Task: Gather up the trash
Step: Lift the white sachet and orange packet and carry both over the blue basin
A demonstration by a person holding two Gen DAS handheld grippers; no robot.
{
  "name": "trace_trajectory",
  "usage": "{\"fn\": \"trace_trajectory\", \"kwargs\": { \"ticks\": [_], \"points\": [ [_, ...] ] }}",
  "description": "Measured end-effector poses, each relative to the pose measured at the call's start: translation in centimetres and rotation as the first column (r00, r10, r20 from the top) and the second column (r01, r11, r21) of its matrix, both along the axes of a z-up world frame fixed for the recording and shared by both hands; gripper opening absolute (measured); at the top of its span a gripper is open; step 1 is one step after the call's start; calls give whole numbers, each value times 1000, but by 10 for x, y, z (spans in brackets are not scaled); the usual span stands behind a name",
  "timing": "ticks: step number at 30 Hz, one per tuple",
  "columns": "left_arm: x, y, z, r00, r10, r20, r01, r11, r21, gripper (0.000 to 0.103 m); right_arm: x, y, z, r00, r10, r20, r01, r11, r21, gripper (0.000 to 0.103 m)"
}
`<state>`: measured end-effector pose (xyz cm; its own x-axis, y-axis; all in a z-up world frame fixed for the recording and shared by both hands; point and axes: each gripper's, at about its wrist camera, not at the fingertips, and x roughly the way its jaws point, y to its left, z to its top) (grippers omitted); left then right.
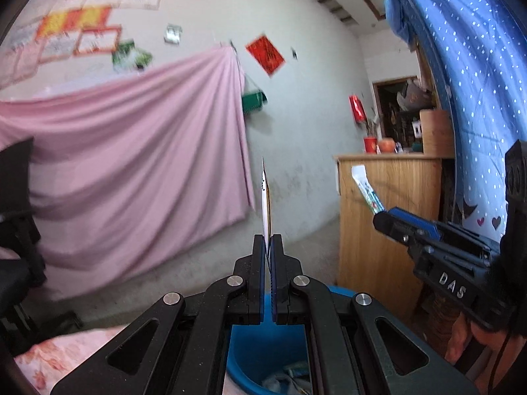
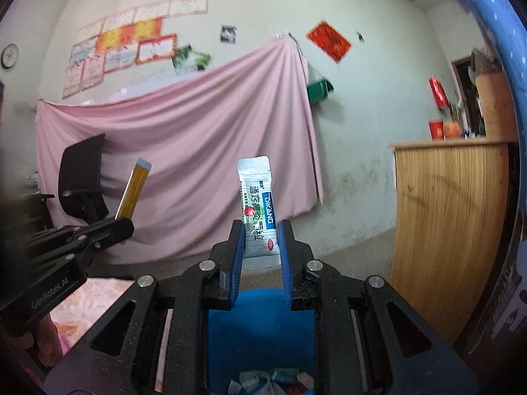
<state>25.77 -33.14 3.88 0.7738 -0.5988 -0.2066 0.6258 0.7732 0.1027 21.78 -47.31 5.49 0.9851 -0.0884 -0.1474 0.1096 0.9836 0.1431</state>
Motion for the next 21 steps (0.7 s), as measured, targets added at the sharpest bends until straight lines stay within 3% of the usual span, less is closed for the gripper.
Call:
{"fn": "trace_trajectory", "kwargs": {
  "ticks": [4, 6, 10, 16, 21],
  "points": [
    [21, -8, -13, 991, -25, -134, 31, 998, 46, 1, 11, -17, -16, 995, 12, -102, -6, 998, 57, 44],
    [37, -16, -22, 970, -34, -240, 51, 997, 66, 1, 15, -23, -26, 989, 23, -144, -12, 997, 81, 44],
    [61, -26, -37, 924, -23, -382, 67, 993, 102, 1, 28, -38, -45, 968, 51, -245, -19, 991, 129, 44],
    [79, -42, -57, 875, 11, -484, 103, 973, 208, 1, 44, -48, -69, 923, 103, -371, -38, 983, 178, 44],
    [90, -48, -63, 844, 19, -537, 121, 967, 225, 1, 54, -48, -81, 892, 132, -432, -49, 979, 198, 44]
  ]
}}
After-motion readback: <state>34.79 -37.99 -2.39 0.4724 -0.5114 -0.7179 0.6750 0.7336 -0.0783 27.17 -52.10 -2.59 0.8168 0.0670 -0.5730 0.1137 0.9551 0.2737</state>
